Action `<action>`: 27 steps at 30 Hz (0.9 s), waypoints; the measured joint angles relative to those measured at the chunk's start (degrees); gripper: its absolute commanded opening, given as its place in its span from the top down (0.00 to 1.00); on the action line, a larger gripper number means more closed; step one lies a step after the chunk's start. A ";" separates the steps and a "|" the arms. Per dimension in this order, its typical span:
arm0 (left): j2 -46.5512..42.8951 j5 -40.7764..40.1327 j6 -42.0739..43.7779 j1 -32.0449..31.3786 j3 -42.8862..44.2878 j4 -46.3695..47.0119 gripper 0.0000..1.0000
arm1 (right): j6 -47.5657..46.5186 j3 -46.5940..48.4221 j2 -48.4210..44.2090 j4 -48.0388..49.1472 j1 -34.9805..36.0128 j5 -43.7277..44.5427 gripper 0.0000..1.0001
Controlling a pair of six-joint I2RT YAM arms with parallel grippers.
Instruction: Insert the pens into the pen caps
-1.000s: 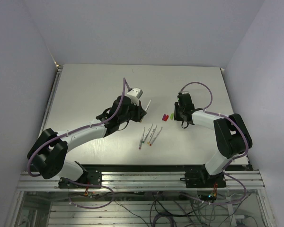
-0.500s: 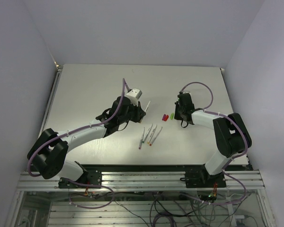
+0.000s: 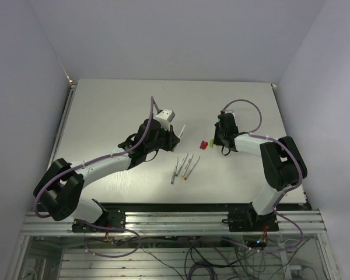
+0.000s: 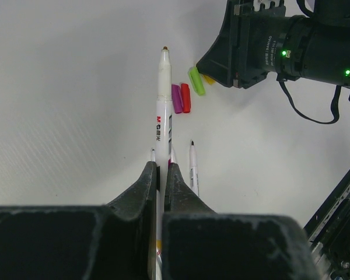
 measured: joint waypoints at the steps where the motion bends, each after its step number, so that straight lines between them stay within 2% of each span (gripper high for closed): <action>1: 0.00 0.04 0.00 0.02 0.00 0.04 0.93 | 0.11 0.15 0.17 0.02 -0.02 0.02 0.83; 11: 0.02 0.63 -0.42 0.48 -0.07 0.57 0.93 | 1.46 0.35 0.35 -0.15 -0.02 0.20 0.78; 15: 0.22 1.01 -0.50 0.74 -0.15 0.87 0.93 | 2.43 0.26 0.35 -0.26 -0.02 0.28 0.72; 27: 0.26 1.31 -0.87 1.16 -0.24 0.96 0.93 | 5.01 1.40 1.05 -2.14 1.14 3.13 0.76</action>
